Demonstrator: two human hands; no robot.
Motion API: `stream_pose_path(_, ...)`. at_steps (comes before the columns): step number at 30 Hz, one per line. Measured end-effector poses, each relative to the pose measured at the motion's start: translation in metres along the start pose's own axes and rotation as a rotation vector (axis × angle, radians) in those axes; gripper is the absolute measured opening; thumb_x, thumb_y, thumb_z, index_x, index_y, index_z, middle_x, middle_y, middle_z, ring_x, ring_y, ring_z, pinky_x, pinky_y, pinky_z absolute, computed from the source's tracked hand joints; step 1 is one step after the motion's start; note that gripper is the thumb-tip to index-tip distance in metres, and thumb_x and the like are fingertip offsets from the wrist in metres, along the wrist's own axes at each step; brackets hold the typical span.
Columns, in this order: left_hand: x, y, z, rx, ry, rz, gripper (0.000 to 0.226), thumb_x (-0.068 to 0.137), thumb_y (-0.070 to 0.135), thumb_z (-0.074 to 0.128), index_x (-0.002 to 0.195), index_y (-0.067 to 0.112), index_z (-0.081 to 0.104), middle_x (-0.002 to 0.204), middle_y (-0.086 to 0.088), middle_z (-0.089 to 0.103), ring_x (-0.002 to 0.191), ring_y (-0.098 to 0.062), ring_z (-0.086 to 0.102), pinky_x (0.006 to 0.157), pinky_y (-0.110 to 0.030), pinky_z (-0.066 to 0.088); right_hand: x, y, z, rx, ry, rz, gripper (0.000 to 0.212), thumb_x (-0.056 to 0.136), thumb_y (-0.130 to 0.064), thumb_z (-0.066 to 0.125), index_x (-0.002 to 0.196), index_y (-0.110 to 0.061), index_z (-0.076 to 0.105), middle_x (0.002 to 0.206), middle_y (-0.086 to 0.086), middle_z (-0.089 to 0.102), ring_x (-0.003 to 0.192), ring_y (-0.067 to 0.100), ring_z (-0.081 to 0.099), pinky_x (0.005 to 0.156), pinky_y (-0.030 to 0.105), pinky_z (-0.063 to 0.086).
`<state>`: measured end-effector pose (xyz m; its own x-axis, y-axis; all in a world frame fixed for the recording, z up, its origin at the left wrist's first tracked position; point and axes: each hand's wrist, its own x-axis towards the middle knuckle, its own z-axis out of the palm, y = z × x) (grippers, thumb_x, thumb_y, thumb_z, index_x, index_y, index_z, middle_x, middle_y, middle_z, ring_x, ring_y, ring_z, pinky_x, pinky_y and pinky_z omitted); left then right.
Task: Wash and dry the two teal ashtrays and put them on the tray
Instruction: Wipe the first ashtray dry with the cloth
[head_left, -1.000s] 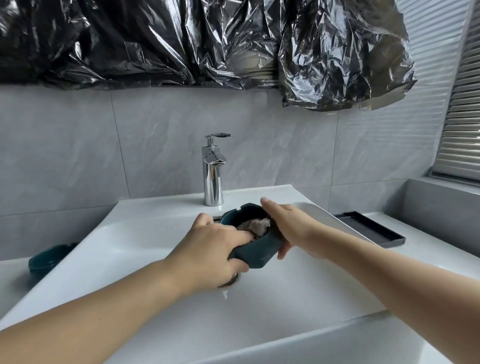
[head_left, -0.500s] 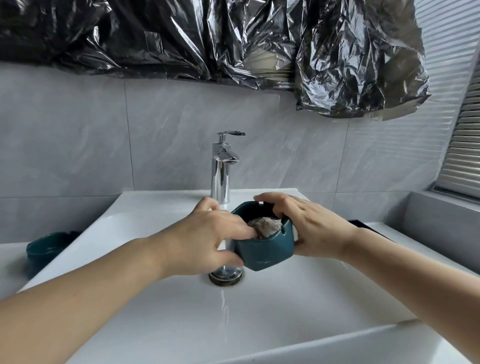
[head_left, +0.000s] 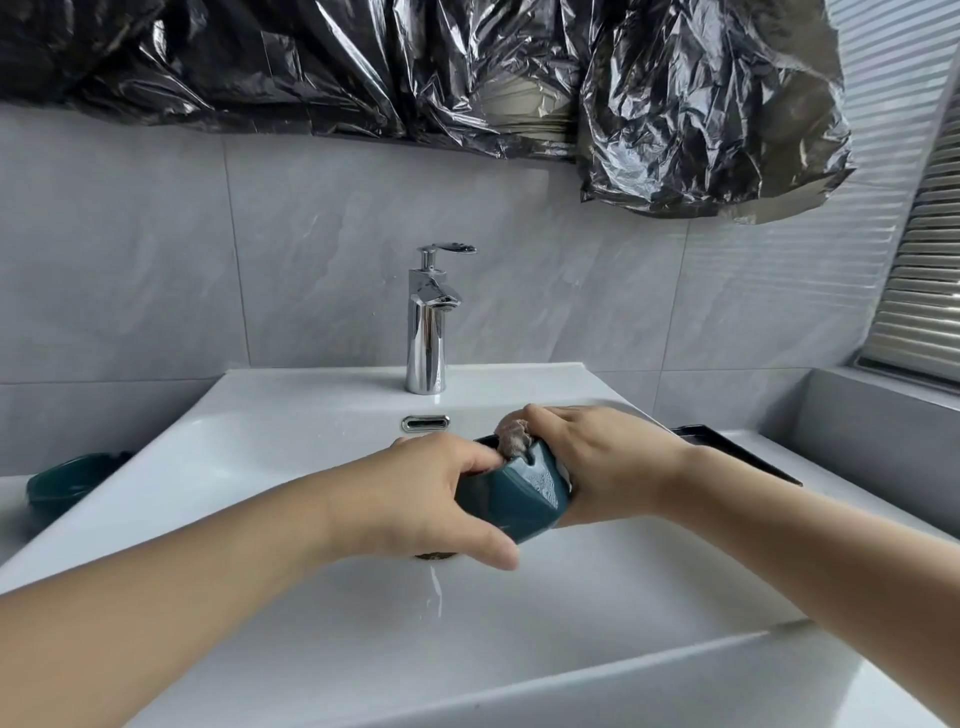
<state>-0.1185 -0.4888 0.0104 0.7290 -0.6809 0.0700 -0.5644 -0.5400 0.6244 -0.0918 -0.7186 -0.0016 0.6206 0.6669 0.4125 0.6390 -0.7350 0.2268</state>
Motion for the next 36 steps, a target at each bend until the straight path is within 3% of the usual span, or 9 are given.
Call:
stream_pose_path(3,0.003,0.003,0.003,-0.010,0.032,-0.027,0.030,0.060,0.038,0.083,0.083,0.027,0.067,0.068,0.007,0.062,0.064,-0.013,0.060,0.062,-0.041,0.054,0.001,-0.003,-0.002,-0.022,0.047,-0.013,0.062,0.070,-0.052,0.075,0.114,-0.014,0.052,0.103,0.000,0.067,0.088,0.025,0.066,0.075,0.036,0.052)
stream_pose_path(5,0.002,0.003,0.000,0.053,0.080,-0.024,0.024,0.059,0.042,0.081,0.077,0.038,0.066,0.070,0.011,0.062,0.078,-0.016,0.059,0.062,-0.037,0.051,-0.002,-0.003,-0.005,-0.011,0.129,-0.030,0.063,0.070,-0.048,0.077,0.118,-0.014,0.052,0.105,-0.001,0.068,0.092,0.024,0.066,0.083,0.037,0.052)
stream_pose_path(8,-0.002,0.000,-0.008,0.085,0.163,-0.006,0.027,0.057,0.048,0.079,0.080,0.049,0.066,0.081,0.010,0.068,0.109,-0.022,0.050,0.087,-0.035,0.051,-0.003,-0.003,-0.009,0.034,0.249,-0.068,0.074,0.069,-0.034,0.083,0.129,-0.014,0.044,0.124,0.001,0.064,0.109,0.023,0.064,0.091,0.041,0.052)
stream_pose_path(10,-0.006,-0.001,-0.010,0.089,0.177,-0.001,0.030,0.056,0.050,0.078,0.082,0.053,0.065,0.089,0.007,0.068,0.116,-0.019,0.040,0.095,-0.034,0.047,-0.002,-0.003,-0.008,0.036,0.266,-0.134,0.076,0.068,-0.026,0.085,0.129,-0.018,0.040,0.133,0.002,0.060,0.118,0.024,0.060,0.093,0.043,0.050)
stream_pose_path(17,-0.006,-0.002,-0.011,0.104,0.164,0.006,0.027,0.060,0.048,0.080,0.081,0.055,0.064,0.084,0.013,0.064,0.115,-0.020,0.042,0.091,-0.034,0.048,0.000,-0.002,-0.007,0.013,0.269,-0.193,0.070,0.068,-0.022,0.085,0.125,-0.023,0.045,0.116,0.002,0.065,0.110,0.026,0.062,0.084,0.043,0.053)
stream_pose_path(22,-0.007,0.000,-0.008,0.163,0.130,0.037,0.025,0.068,0.043,0.080,0.079,0.056,0.063,0.084,0.016,0.062,0.111,-0.018,0.034,0.093,-0.032,0.041,-0.001,-0.003,-0.002,0.058,0.140,-0.067,0.052,0.062,-0.032,0.083,0.104,-0.019,0.055,0.106,-0.004,0.062,0.099,0.021,0.058,0.070,0.042,0.055)
stream_pose_path(26,-0.010,0.001,-0.012,0.185,0.146,0.082,0.032,0.073,0.038,0.080,0.098,0.052,0.066,0.094,0.014,0.063,0.109,-0.015,0.031,0.097,-0.023,0.030,-0.004,0.002,-0.005,0.189,0.142,-0.050,0.059,0.065,-0.038,0.082,0.110,-0.025,0.047,0.120,-0.008,0.059,0.108,0.016,0.057,0.084,0.037,0.051)
stream_pose_path(30,-0.012,0.002,-0.013,0.258,0.160,0.156,0.037,0.077,0.035,0.079,0.111,0.044,0.066,0.105,0.014,0.057,0.099,0.013,0.022,0.087,-0.005,0.015,-0.001,0.001,-0.006,0.217,0.197,-0.087,0.053,0.070,-0.037,0.082,0.103,-0.023,0.043,0.137,-0.002,0.055,0.119,0.015,0.057,0.092,0.034,0.050)
stream_pose_path(36,-0.006,0.005,-0.008,0.334,0.097,0.080,0.031,0.079,0.041,0.074,0.106,0.042,0.059,0.099,0.017,0.054,0.094,-0.009,0.023,0.080,-0.016,0.026,0.001,-0.001,-0.012,0.025,0.204,-0.105,0.054,0.067,-0.035,0.082,0.101,-0.027,0.041,0.125,-0.004,0.066,0.101,0.017,0.068,0.077,0.029,0.055)
